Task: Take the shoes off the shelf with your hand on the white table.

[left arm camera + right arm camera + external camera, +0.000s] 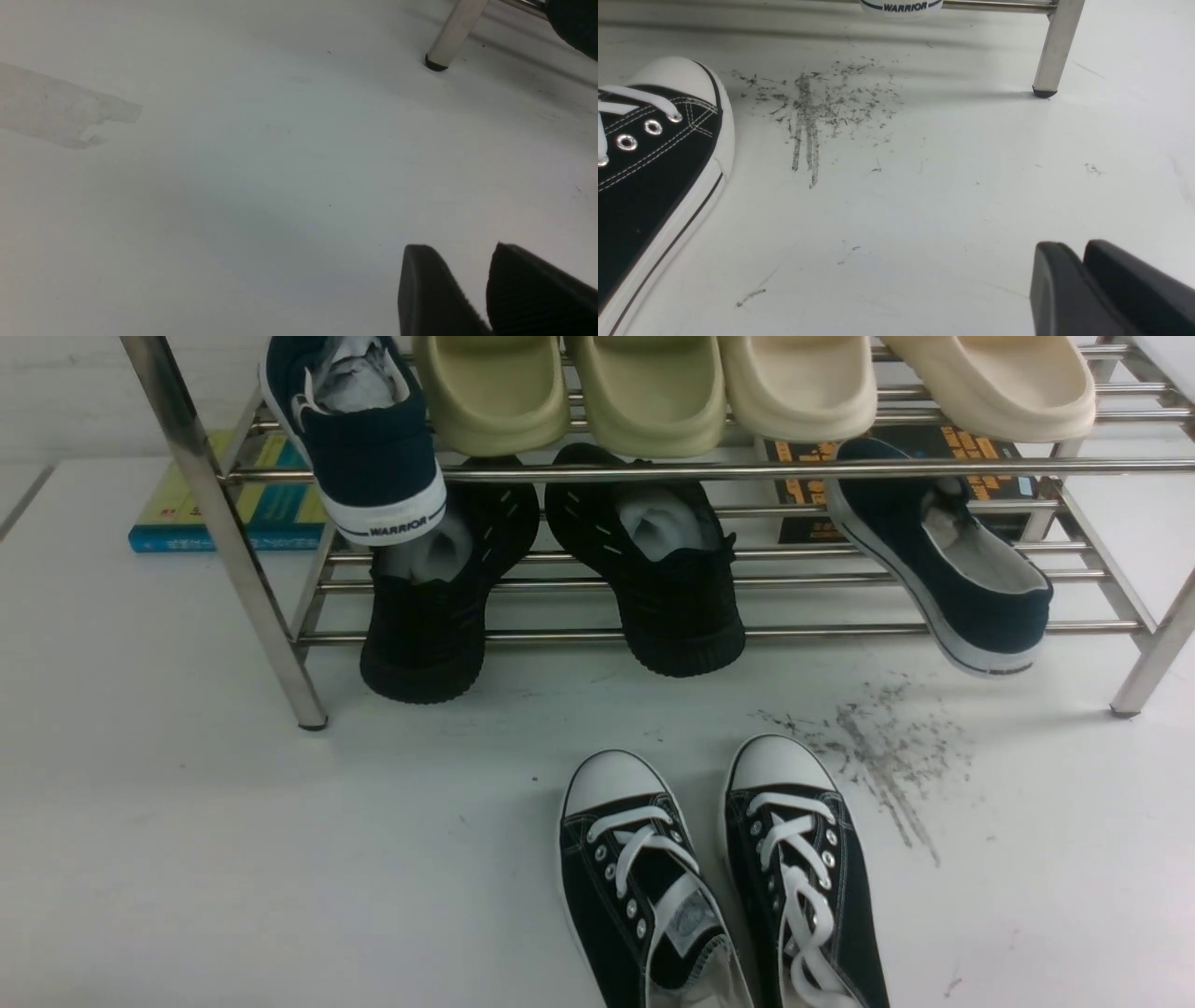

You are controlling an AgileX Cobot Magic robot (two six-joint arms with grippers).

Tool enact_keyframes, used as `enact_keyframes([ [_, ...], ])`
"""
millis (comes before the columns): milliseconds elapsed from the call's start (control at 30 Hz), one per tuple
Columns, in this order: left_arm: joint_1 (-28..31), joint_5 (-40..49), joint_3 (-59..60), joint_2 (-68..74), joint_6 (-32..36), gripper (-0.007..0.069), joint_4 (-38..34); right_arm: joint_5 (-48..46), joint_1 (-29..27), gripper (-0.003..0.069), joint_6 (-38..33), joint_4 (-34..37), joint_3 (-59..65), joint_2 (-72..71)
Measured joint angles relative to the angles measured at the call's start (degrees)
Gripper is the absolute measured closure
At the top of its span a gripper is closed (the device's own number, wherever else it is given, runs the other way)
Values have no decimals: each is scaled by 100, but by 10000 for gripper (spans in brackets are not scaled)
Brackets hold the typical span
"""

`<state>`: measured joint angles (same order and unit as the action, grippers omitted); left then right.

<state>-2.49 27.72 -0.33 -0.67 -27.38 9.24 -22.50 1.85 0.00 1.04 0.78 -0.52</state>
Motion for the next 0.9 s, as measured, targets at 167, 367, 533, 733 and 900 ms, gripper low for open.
enact_keyframes([
  [167, 0, 0, 0, 0, 0, 392, 0, 0, 0, 553, 0, 0, 0, 0],
  [367, 0, 0, 0, 0, 0, 392, 0, 0, 0, 543, 0, -5, 0, 0],
  [533, 0, 0, 0, 0, 0, 388, 0, 0, 0, 537, 0, -5, 0, 0],
  [733, 0, 0, 0, 0, 0, 386, 0, 0, 0, 528, 0, -5, 0, 0],
  [900, 0, 0, 0, 0, 0, 385, 0, 0, 0, 524, 0, -5, 0, 0],
])
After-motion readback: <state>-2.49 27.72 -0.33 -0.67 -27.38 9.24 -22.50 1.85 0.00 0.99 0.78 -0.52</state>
